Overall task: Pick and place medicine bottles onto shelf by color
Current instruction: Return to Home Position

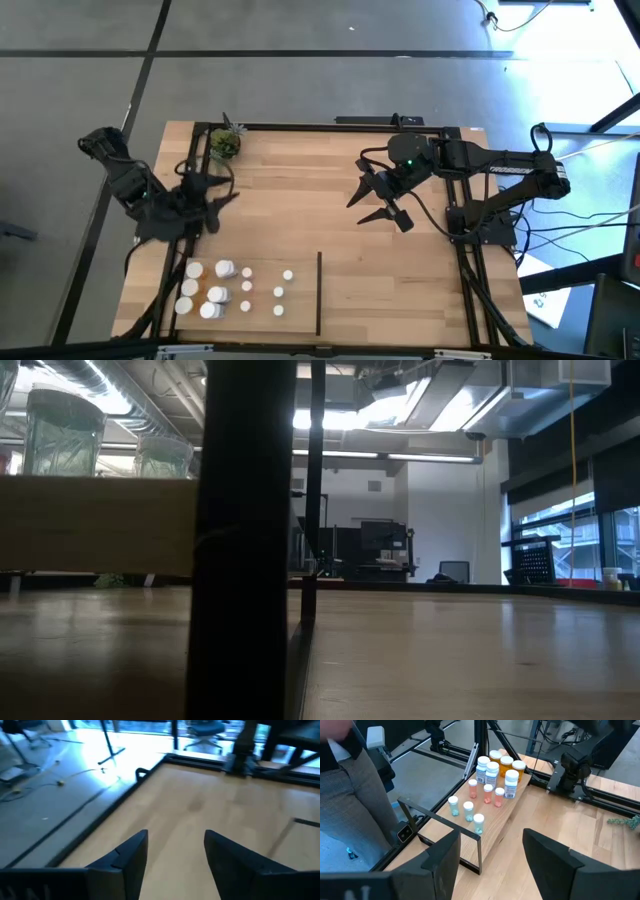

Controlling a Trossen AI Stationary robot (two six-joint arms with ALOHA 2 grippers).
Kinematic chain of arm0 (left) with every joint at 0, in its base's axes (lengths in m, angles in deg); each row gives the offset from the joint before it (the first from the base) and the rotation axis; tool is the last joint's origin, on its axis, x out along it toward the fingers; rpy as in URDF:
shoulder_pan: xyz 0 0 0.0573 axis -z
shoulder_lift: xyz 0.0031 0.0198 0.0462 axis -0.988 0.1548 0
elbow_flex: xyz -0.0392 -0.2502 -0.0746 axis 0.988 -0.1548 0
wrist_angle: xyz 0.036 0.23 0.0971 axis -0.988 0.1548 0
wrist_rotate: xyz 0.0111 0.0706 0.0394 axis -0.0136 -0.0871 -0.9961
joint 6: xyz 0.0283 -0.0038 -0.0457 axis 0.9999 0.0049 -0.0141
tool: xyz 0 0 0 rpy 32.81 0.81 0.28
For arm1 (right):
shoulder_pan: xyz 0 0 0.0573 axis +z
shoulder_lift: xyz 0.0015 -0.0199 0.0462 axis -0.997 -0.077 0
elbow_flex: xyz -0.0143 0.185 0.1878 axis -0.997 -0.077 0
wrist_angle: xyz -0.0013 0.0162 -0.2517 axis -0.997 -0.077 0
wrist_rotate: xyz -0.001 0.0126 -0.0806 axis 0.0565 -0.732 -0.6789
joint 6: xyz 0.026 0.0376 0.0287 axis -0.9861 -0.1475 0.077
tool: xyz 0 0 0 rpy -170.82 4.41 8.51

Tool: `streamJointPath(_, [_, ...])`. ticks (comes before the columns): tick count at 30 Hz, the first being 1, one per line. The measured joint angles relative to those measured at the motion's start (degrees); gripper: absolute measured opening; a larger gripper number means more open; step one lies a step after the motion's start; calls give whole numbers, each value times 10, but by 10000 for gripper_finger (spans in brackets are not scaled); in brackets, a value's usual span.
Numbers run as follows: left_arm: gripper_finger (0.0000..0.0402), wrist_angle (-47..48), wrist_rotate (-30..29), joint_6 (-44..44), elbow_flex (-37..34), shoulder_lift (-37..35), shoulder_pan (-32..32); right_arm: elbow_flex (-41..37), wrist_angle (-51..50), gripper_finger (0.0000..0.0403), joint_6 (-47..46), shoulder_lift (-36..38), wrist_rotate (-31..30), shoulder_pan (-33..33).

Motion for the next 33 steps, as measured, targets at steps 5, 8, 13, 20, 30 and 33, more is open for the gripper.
streamJointPath(5, [177,0,-1,64,0,-49,-66,0,0,217,0,0,0,0])
streamJointPath(8, [168,1,1,95,0,-91,-95,0,0,217,0,0,0,0])
streamJointPath(13, [142,24,14,96,0,-162,-118,0,0,217,0,0,0,0])
streamJointPath(20, [85,30,14,107,-1,-242,-118,0,0,217,0,0,0,0])
streamJointPath(30, [5,-12,-22,169,-1,-324,-118,0,3,217,32,0,-22,0])
streamJointPath(33, [2,-64,-20,240,-1,-346,-118,0,7,217,27,0,-25,0])
